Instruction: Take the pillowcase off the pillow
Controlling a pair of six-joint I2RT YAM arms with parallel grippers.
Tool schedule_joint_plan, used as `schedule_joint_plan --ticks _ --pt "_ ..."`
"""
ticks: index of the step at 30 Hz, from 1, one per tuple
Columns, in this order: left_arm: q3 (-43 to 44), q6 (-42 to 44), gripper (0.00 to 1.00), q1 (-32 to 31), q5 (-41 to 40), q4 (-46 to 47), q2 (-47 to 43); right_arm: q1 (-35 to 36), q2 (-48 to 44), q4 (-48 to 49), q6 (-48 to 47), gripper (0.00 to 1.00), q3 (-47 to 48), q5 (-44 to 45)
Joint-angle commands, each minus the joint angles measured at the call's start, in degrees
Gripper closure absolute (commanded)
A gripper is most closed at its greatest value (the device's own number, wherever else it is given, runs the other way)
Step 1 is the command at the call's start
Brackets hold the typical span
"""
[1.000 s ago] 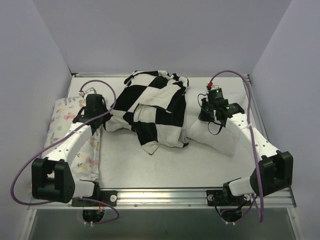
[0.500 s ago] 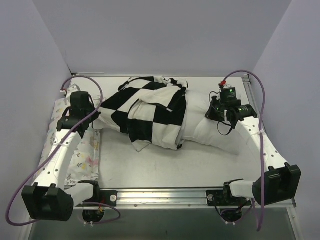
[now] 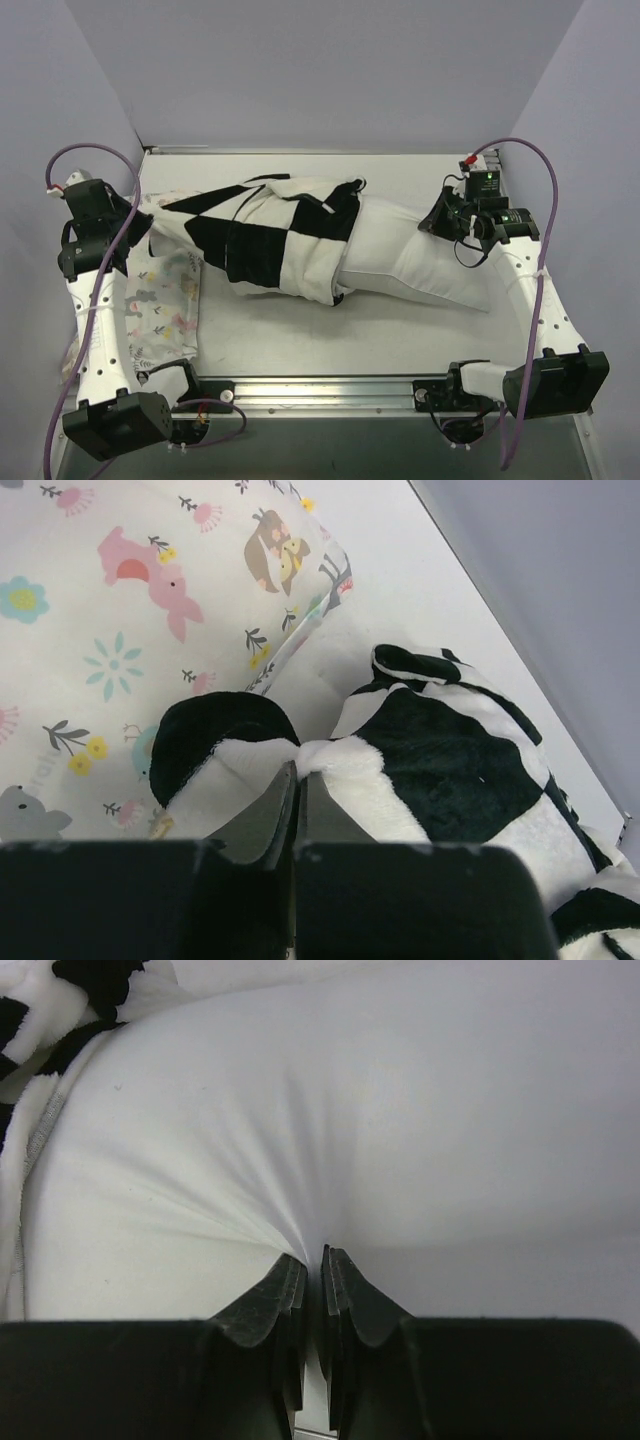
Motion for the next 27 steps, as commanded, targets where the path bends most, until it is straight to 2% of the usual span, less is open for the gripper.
schedule_joint_plan --ticks 1,6,9,10,11,13,14,15,18,21,24,27 --pt "1.2 0.62 1.0 6.2 -6.3 8.16 0.92 -5.26 -1.77 -2.64 -2.19 1.0 2.0 12.75" --pt "-3.36 1.67 1.0 5.06 1.09 11.4 1.45 -0.96 -1.68 -2.2 -3.42 1.0 0.6 13.62" --pt "-5.92 3.6 1.0 -0.37 2.51 12.64 0.66 3.61 -1.59 -2.2 -4.3 1.0 -0.89 16.52" --pt "-6.62 4.04 0.95 -1.87 2.25 12.64 -0.3 4.75 -2.03 -2.11 -4.38 1.0 -1.77 17.13" --pt "-6.8 4.74 0.81 -5.02 0.42 12.29 -0.83 6.33 -2.55 -2.11 -4.21 1.0 -2.21 18.36" --pt "-6.63 5.54 0.54 -7.76 -1.7 11.77 -3.02 8.09 -4.91 -1.76 -4.12 0.76 -3.96 18.45" --pt "-6.28 6.76 0.36 -10.47 -3.36 11.5 -3.73 8.89 -6.06 -1.5 -3.86 0.62 -4.32 18.8" --pt "-5.84 7.38 0.3 -11.71 -5.9 11.33 -4.95 10.98 -7.9 -1.49 -3.77 0.41 -4.58 19.33" --pt "-3.38 9.32 0.17 -15.15 -6.37 11.59 -4.97 15.02 -9.76 -1.49 -3.51 0.21 -4.06 20.64" --pt "-0.66 11.51 0.14 -22.59 -3.48 13.34 -2.25 18.11 -8.02 -1.32 -3.85 0.11 -1.61 22.76" --pt "2.94 13.88 0.12 -30.32 -2.24 14.75 6.07 21.45 -0.39 -1.32 -4.73 0.05 2.42 22.49" --pt "5.5 16.08 0.11 -34.39 0.47 15.8 12.06 23.31 6.55 -0.79 -4.56 0.03 4.37 20.14"
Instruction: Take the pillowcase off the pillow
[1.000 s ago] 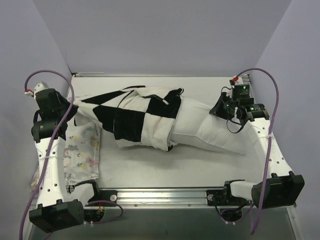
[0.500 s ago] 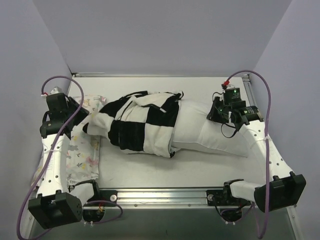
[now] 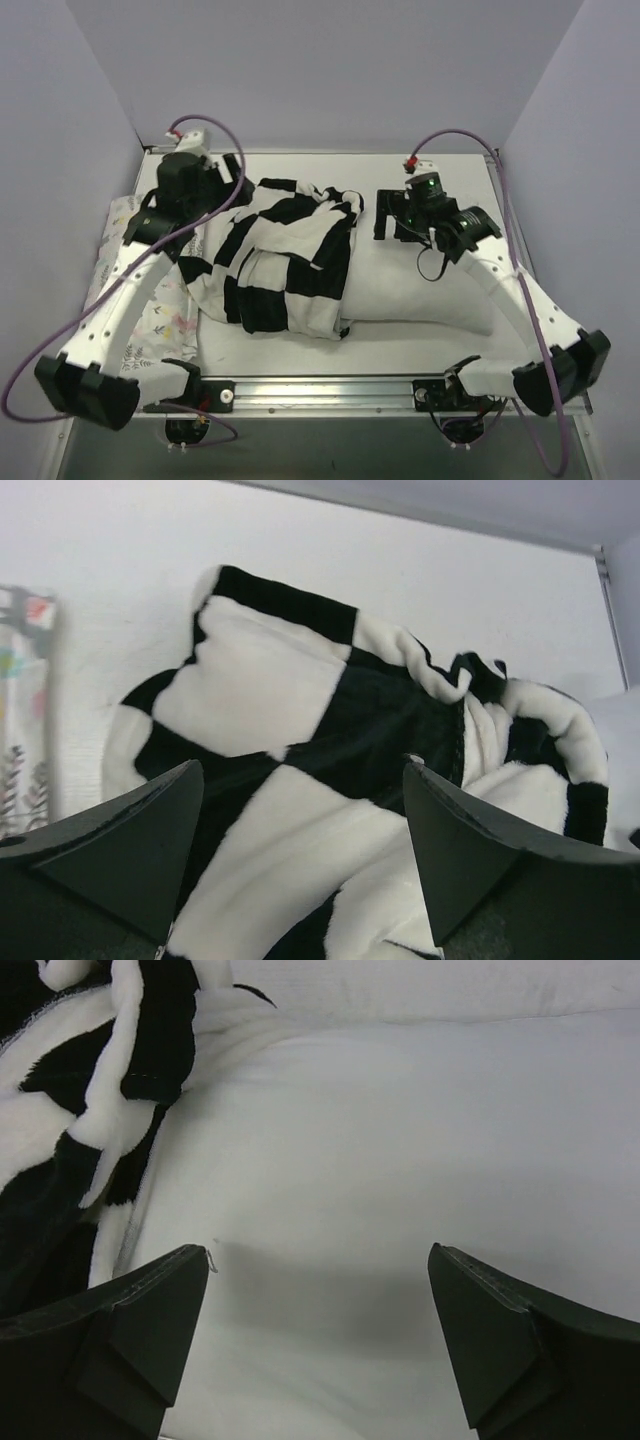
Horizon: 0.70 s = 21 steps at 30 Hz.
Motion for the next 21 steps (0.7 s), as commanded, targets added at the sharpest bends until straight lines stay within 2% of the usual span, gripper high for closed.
schedule_joint_plan --ticks 1,3,5,7,8,9,11,12,14,17,18,20,21 --pt "3.71 4.2 0.11 -4.34 5.11 3.5 9.53 2.19 7.84 1.13 0.03 0.02 1.23 0.41" --pt "5.12 4.55 0.1 -5.41 9.17 3.59 13.68 3.25 9.95 3.06 0.82 0.03 -1.75 -0.12" --pt "6.0 5.34 0.08 -7.08 11.62 4.29 18.96 5.09 10.49 7.19 3.18 0.09 -8.5 0.93" --pt "6.01 5.25 0.07 -7.43 13.91 5.43 23.34 5.62 10.06 12.79 5.21 0.45 -13.69 0.32" --pt "5.83 4.82 0.06 -7.87 14.27 5.79 24.42 6.15 9.62 14.74 7.48 0.73 -18.67 0.76" --pt "5.48 4.47 0.06 -8.05 14.19 6.22 25.21 7.89 8.48 16.85 7.94 0.87 -21.77 1.28" --pt "4.08 3.68 0.05 -8.31 13.66 7.89 26.27 10.18 7.86 21.34 9.77 1.0 -28.09 3.56" --pt "3.72 3.32 0.05 -8.31 13.48 8.25 26.53 12.11 7.16 22.92 10.31 1.0 -30.04 6.53" --pt "2.76 2.88 0.07 -8.57 13.22 9.12 26.62 12.66 6.71 27.4 12.33 1.0 -35.04 7.09" --pt "2.66 2.79 0.34 -8.75 13.13 9.04 27.06 12.75 7.15 29.44 14.09 1.0 -36.21 7.52" --pt "3.01 2.79 0.68 -8.75 12.96 8.69 27.32 12.75 7.5 28.92 13.84 1.0 -35.34 7.96" --pt "3.89 3.49 0.93 -8.75 10.33 6.15 27.41 12.4 7.07 26.55 13.31 1.0 -34.11 10.24" --pt "5.81 3.84 1.0 -8.49 8.93 4.66 27.33 11.96 5.59 25.49 12.78 1.0 -32.97 10.95"
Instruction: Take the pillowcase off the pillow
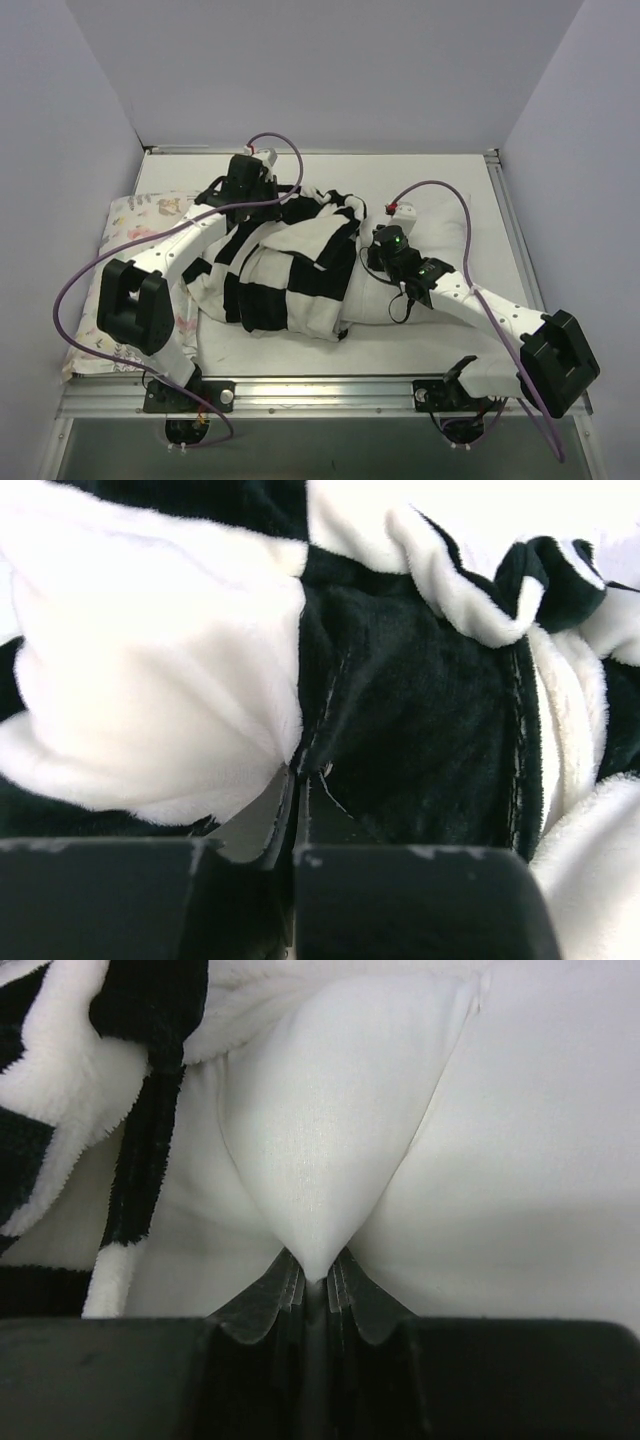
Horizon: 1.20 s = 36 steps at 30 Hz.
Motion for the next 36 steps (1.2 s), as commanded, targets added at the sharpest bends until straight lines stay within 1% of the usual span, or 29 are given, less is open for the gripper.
schedule_joint_plan --ticks 1,3,4,5,6,7,9,10,11,14,16,17,18,20,23,24,25,28,30,31,32,33,35,36 --pt "3.49 1.2 1.0 -0.16 -4.27 -4.21 -0.58 -0.71 1.71 -14.68 1.44 1.0 -1.97 -1.22" --pt "4.54 0.77 1.0 1.24 -8.15 -6.43 -2.68 -3.7 -1.71 -16.36 0.91 1.0 -1.18 -2.52" --pt "4.64 0.16 1.0 4.03 -9.39 -7.48 -3.83 -5.81 -2.95 -18.72 0.21 1.0 0.04 -3.23" --pt "4.38 -1.42 1.0 6.5 -9.84 -7.58 -5.32 -9.57 -4.09 -19.78 -0.32 1.0 0.58 -4.19" --pt "4.11 -2.39 1.0 8.78 -9.5 -7.49 -8.2 -11.61 -6.63 -20.75 -0.94 1.0 1.19 -4.29" --pt "3.85 -3.7 1.0 13.85 -9.23 -7.67 -9.63 -15.2 -7.87 -22.59 -1.9 1.0 2.85 -4.55" --pt "4.11 -4.5 1.0 18.36 -8.26 -8.11 -13.31 -18.99 -10.68 -25.05 -2.69 1.0 4.88 -7.01" --pt "4.46 -5.29 1.0 22.91 -7.83 -8.28 -14.37 -20.67 -11.39 -25.85 -3.05 1.0 6.89 -8.15" --pt "4.72 -5.73 1.0 25.48 -7.21 -8.55 -15.26 -23.99 -12.01 -26.64 -3.31 1.0 8.21 -9.38" --pt "5.16 -6.97 1.0 31.63 -6.33 -8.81 -18.42 -28.66 -13.42 -28.84 -3.75 1.0 12.35 -12.28" --pt "5.08 -6.88 1.0 31.92 0.76 -6.63 -19.74 -28.94 -14.56 -29.29 -3.84 1.0 13.67 -16.23" --pt "5.6 -6.62 1.0 30.18 1.49 -6.27 -20.01 -28.51 -15.09 -29.29 -3.84 1.0 14.03 -16.85" --pt "6.13 -6.44 1.0 29.47 -1.9 -7.92 -20.62 -27.03 -15.87 -29.55 -3.58 1.0 14.03 -15.21" --pt "6.22 -6.7 1.0 29.9 -4.65 -8.72 -21.5 -26.75 -16.93 -29.99 -3.75 1.0 13.94 -13.44" --pt "5.35 -10.21 1.0 36.82 -3.96 -9.69 -23.78 -29.02 -16.5 -31.74 -5.16 1.0 15.34 -13.52" --pt "4.47 -11.35 1.0 41.19 -3.17 -9.34 -25.44 -29.81 -16.5 -32.44 -5.33 1.0 16.04 -13.52" --pt "4.37 -12.23 1.0 42.72 -1.95 -9.25 -26.16 -32.78 -16.58 -32.54 -5.25 1.0 16.4 -15.35" --pt "4.72 -13.03 1.0 46.5 -2.54 -10.48 -27.83 -38.15 -16.06 -33.33 -4.9 1.0 18.51 -20.71" --pt "4.38 -13.38 1.0 46.77 -2.73 -10.22 -27.83 -40.45 -15.62 -33.77 -4.46 1.0 19.3 -21.43" --pt "3.24 -13.82 1.0 46.6 -0.81 -9.52 -27.4 -40.72 -15.53 -33.86 -4.02 1.0 19.82 -21.69" --pt "2.36 -14.08 1.0 46.34 3.65 -7.69 -26.35 -40.72 -15.53 -33.77 -3.93 1.0 19.83 -23.09" --pt "1.92 -14.17 1.0 45.64 5.26 -7.41 -25.56 -40.55 -15.44 -33.42 -3.49 1.0 19.83 -23.97" --pt "0.95 -12.51 1.0 40.82 6.33 -6.71 -23.8 -38.71 -14.31 -32.98 -4.1 1.0 19.74 -24.85" --pt "0.68 -11.46 1.0 38.54 5.55 -6.44 -23.35 -36.35 -13.86 -32.89 -4.63 1.0 19.83 -23.99"
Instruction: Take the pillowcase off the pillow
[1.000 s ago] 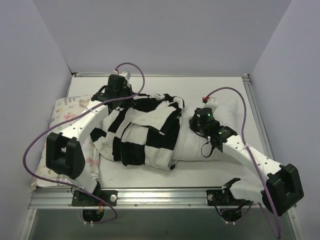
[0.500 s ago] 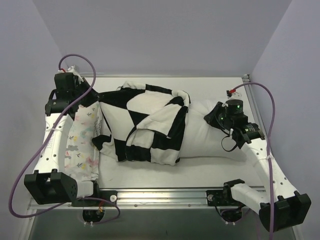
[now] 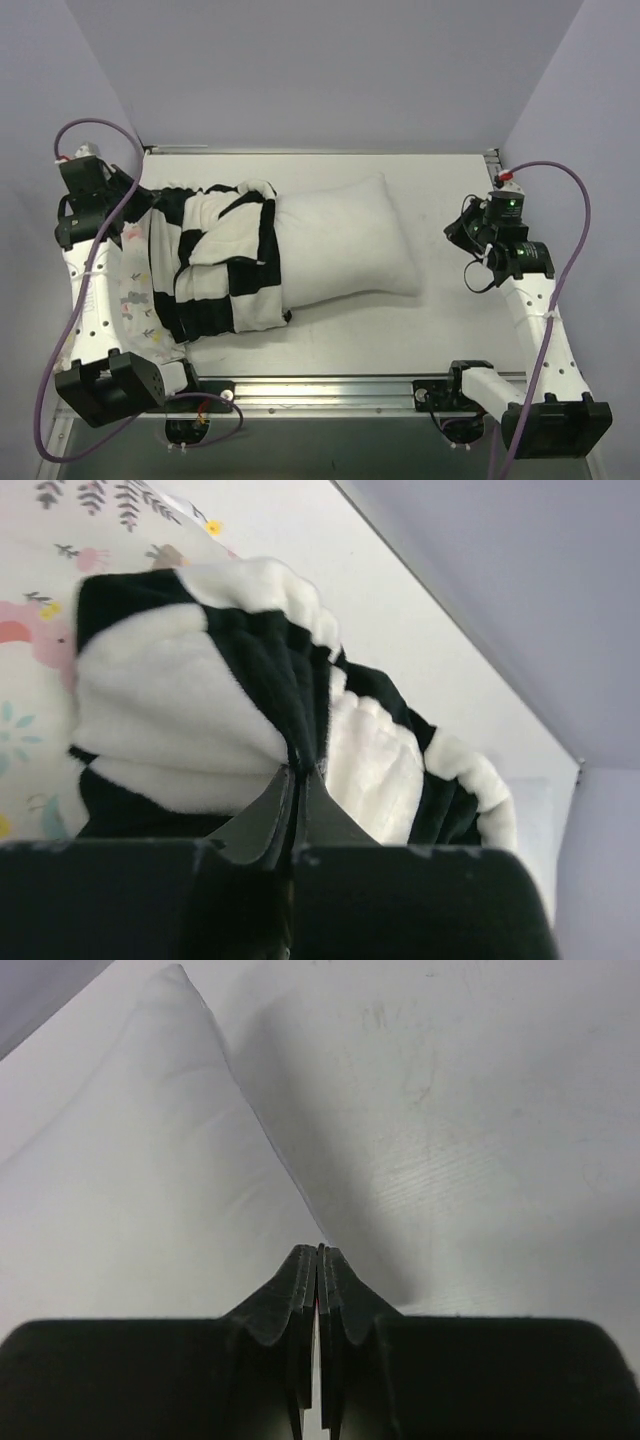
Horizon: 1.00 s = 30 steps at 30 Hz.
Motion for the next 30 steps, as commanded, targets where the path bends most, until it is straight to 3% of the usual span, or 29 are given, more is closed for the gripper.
schedule_joint_plan --ticks 1,2,5,6,7,9,10,14,17,22,24,25,26,28,29,30 --pt "-0.67 3.86 1.0 -7.09 -2.3 9.82 2.05 5.15 1.31 -1.57 -2.58 1.0 1.75 2.59" --pt "-1.72 4.32 1.0 -11.46 -3.1 10.26 2.4 9.08 1.31 -1.57 -3.19 1.0 1.32 3.74" --pt "-3.65 4.85 1.0 -16.06 -4.16 11.32 3.63 16.12 0.87 1.32 -3.55 0.97 -0.26 4.54" --pt "-4.18 4.76 1.0 -16.77 -4.59 11.75 3.98 18.24 0.96 2.03 -3.98 0.89 -0.36 4.36" --pt "-4.71 4.76 1.0 -17.39 -5.03 11.93 4.07 21.05 0.96 2.73 -4.86 0.66 -0.36 4.62" --pt "-6.2 4.58 1.0 -19.23 -5.56 12.72 4.33 30.07 1.92 4.75 -8.01 0.44 -0.09 6.9" --pt "-6.82 4.5 1.0 -21.07 -6.18 13.07 4.51 32.74 3.23 5.98 -9.07 0.24 0.34 8.74" --pt "-6.92 5.2 1.0 -23.54 -6.88 13.08 5.73 42.51 9.89 7.21 -14.61 0.01 2.71 15.08" --pt "-6.65 5.64 1.0 -25.57 -6.88 12.99 7.14 45.5 15.96 10.89 -16.9 0.0 4.04 15.79" --pt "-5.51 6.87 1.0 -30.04 -7.67 12.72 9.16 46.56 25.37 16.09 -15.68 0.02 2.72 17.19" --pt "-4.9 7.83 0.99 -31.28 -8.29 12.2 10.04 46.13 31.87 13.91 -13.93 0.15 3.94 19.12" --pt "-4.55 8.27 0.96 -31.98 -8.38 11.85 10.31 45.78 35.2 12.77 -13.14 0.6 4.82 19.39" --pt "-3.76 8.8 0.9 -32.94 -8.55 11.58 10.66 44.99 35.93 11.19 -10.52 0.95 4.83 20.26" --pt "-2.96 10.2 0.79 -33.74 -8.99 10.53 10.66 44.02 36.2 10.82 -8.74 1.0 3.78 21.24" --pt "-2.18 10.73 0.57 -34.35 -8.82 10.26 10.14 43.32 35.24 10.47 -7.95 1.0 2.64 20.71" --pt "-1.82 11.78 0.45 -34.79 -8.82 10.09 9.79 41.66 34.54 9.86 -6.2 1.0 2.2 20.45"
